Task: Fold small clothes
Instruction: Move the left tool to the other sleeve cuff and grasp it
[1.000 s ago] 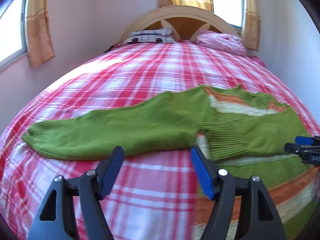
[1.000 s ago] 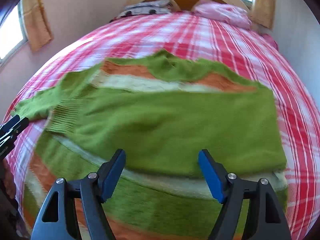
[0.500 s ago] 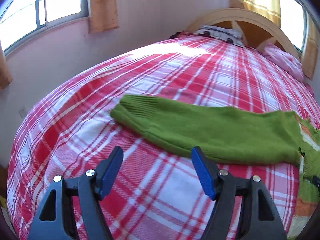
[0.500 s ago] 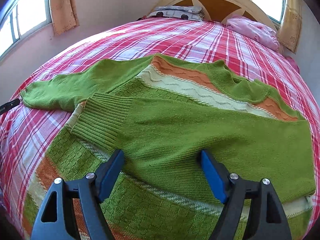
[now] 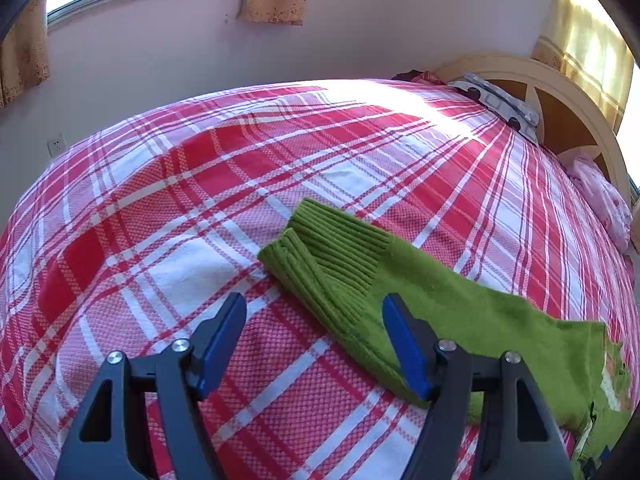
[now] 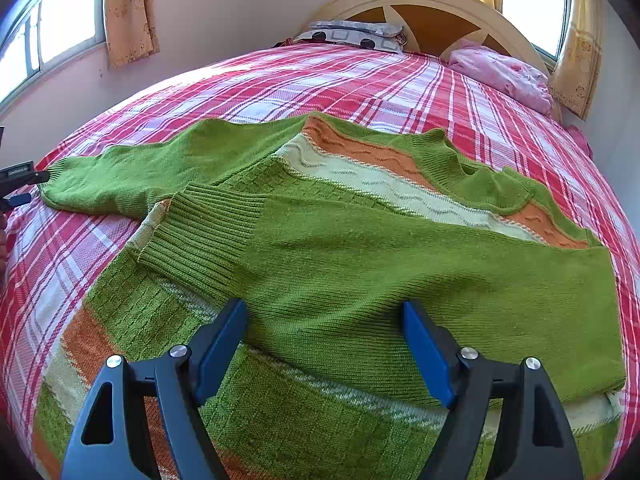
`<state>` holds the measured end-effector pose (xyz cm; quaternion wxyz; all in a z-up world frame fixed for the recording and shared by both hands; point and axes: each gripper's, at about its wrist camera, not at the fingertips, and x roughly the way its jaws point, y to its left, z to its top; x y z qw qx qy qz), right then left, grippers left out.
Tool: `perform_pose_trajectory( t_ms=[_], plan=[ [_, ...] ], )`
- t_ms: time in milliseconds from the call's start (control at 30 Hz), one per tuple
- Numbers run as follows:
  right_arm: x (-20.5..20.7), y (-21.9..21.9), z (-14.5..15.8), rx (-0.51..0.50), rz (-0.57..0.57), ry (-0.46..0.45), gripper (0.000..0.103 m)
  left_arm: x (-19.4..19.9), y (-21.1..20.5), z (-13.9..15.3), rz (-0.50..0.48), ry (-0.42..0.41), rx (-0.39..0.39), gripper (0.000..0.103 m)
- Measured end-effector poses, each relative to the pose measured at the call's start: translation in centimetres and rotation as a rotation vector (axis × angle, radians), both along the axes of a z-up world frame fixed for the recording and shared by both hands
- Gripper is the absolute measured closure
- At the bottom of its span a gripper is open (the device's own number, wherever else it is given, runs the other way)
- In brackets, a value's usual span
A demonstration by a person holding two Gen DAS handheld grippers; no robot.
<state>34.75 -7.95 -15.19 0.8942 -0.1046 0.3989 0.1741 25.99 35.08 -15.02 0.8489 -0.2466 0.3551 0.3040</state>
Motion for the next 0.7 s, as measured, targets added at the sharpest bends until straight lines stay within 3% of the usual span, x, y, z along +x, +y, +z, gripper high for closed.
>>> perform_pose_trajectory(
  t_ms=[100,233,300,367,400,700],
  plan=[
    [0.0,0.0,0.0,-0.001,0.0,-0.001,0.023,0.7,0.6,-0.9,0.031,-0.005,-0.035,0.034],
    [-0.1,0.0,0.0,0.0,-0.001,-0.002,0.023,0.8,1.4,-0.8,0.068,-0.04,-0.038,0.048],
    [-0.1,0.0,0.0,-0.001,-0.001,-0.002,0.023,0.8,2.0,-0.9,0.088,-0.038,-0.047,0.062],
    [-0.1,0.0,0.0,0.0,-0.001,-0.003,0.023,0.7,2.4,-0.8,0.093,-0.042,-0.048,0.092],
    [-0.1,0.0,0.0,0.0,-0.001,-0.003,0.023,0.5,2.6,-0.7,0.081,-0.053,-0.061,0.095],
    [-0.1,-0.1,0.0,0.0,-0.001,-0.004,0.023,-1.4,1.8,1.9,0.046,-0.143,-0.055,0.098]
  ],
)
